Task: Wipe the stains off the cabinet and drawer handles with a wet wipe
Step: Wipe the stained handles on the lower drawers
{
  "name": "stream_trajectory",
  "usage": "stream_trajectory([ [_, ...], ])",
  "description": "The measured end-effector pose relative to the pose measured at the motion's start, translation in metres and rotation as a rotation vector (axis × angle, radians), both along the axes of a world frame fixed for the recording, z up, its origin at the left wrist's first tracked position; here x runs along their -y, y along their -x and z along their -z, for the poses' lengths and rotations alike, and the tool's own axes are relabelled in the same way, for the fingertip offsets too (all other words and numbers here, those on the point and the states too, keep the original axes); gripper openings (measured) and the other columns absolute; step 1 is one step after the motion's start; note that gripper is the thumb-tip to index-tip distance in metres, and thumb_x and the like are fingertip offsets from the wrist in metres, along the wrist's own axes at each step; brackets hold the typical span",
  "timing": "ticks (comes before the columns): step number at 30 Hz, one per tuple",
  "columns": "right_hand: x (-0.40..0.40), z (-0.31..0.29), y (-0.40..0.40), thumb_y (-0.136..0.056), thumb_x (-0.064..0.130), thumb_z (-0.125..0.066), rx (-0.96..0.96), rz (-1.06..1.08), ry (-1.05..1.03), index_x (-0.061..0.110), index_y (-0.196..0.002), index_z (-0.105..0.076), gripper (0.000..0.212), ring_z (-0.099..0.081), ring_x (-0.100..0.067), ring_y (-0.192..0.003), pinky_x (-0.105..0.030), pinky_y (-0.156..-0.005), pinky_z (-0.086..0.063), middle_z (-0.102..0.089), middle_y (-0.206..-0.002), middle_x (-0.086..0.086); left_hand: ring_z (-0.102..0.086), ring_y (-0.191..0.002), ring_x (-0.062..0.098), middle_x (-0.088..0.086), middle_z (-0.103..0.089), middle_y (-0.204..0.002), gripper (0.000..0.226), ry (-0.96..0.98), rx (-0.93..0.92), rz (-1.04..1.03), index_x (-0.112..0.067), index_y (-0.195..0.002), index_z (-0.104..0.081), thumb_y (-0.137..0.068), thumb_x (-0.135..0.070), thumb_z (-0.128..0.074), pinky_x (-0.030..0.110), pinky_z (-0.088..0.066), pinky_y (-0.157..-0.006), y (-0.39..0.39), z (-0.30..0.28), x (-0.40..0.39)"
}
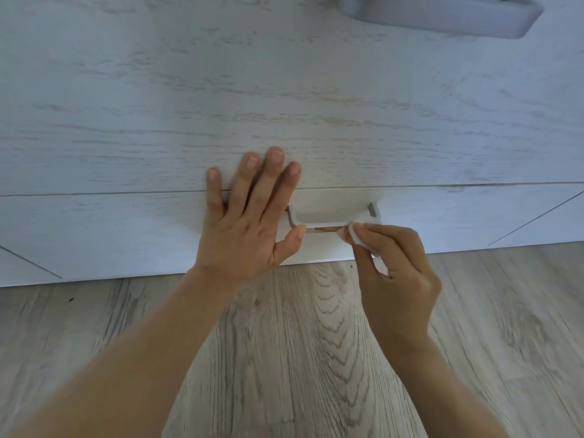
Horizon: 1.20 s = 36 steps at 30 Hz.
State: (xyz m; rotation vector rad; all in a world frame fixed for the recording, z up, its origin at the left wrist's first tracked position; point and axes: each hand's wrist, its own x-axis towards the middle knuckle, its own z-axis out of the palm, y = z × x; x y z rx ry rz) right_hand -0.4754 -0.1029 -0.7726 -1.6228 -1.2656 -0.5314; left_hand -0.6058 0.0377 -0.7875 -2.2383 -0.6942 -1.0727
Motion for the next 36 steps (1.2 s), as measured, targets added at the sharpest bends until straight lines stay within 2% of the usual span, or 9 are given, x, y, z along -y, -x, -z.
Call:
stream_trajectory([
  [7, -0.001, -0.004, 0.009, -0.074, -0.007, -0.076, -0.081, 0.021, 0.014, 0.003, -0.092, -0.072, 0.021, -0.057, -0.007, -0.080, -0.006, -0.079, -0.045, -0.058, -0.090, 0.006, 0.027, -0.141, 0.020, 0.003, 0.032, -0.153, 0.072, 0.007, -0.011, -0.007, -0.013, -0.149, 0.016, -0.098, -0.052, -0.014, 0.046, 0.017, -0.112, 0.001, -0.001, 0.000],
  [12, 0.002, -0.011, 0.010, -0.075, -0.003, -0.075, -0.126, 0.028, 0.045, 0.004, -0.091, -0.072, 0.018, -0.053, -0.002, -0.079, -0.003, -0.076, -0.042, -0.057, -0.089, 0.005, 0.028, -0.141, 0.020, 0.003, 0.034, -0.152, 0.071, 0.029, -0.026, 0.004, -0.013, -0.149, 0.017, -0.098, -0.053, -0.013, 0.045, 0.018, -0.112, 0.002, -0.002, 0.001],
  [16, 0.009, -0.012, 0.005, -0.076, -0.001, -0.075, -0.070, 0.042, 0.065, 0.006, -0.093, -0.073, 0.019, -0.057, -0.011, -0.079, -0.009, -0.074, -0.046, -0.057, -0.090, 0.006, 0.027, -0.141, 0.020, 0.004, 0.032, -0.153, 0.073, 0.020, -0.037, 0.008, -0.011, -0.149, 0.015, -0.099, -0.053, -0.017, 0.045, 0.017, -0.113, 0.005, -0.004, 0.001],
  [20, 0.006, -0.011, 0.004, -0.076, -0.001, -0.075, -0.024, 0.037, 0.052, 0.005, -0.093, -0.073, 0.018, -0.057, -0.011, -0.083, -0.011, -0.076, -0.047, -0.056, -0.092, 0.008, 0.024, -0.143, 0.022, 0.007, 0.028, -0.154, 0.073, -0.019, -0.031, -0.002, -0.010, -0.150, 0.011, -0.099, -0.053, -0.019, 0.046, 0.015, -0.114, 0.005, -0.003, 0.001],
  [27, -0.003, -0.007, 0.004, -0.079, 0.002, -0.072, 0.122, -0.030, 0.058, 0.002, -0.092, -0.073, 0.013, -0.056, -0.011, -0.084, -0.009, -0.083, -0.044, -0.068, -0.085, -0.005, 0.025, -0.142, 0.022, 0.006, 0.030, -0.154, 0.074, -0.011, -0.019, -0.002, -0.011, -0.150, 0.012, -0.098, -0.054, -0.018, 0.046, 0.016, -0.113, 0.002, -0.001, 0.000],
  [36, -0.003, -0.005, 0.003, -0.078, -0.003, -0.071, 0.100, -0.030, 0.033, 0.001, -0.092, -0.072, 0.015, -0.056, -0.012, -0.084, -0.008, -0.084, -0.043, -0.067, -0.085, -0.006, 0.023, -0.143, 0.022, 0.006, 0.028, -0.154, 0.073, -0.033, -0.006, -0.008, -0.011, -0.150, 0.011, -0.098, -0.053, -0.015, 0.047, 0.015, -0.113, 0.001, 0.000, -0.001],
])
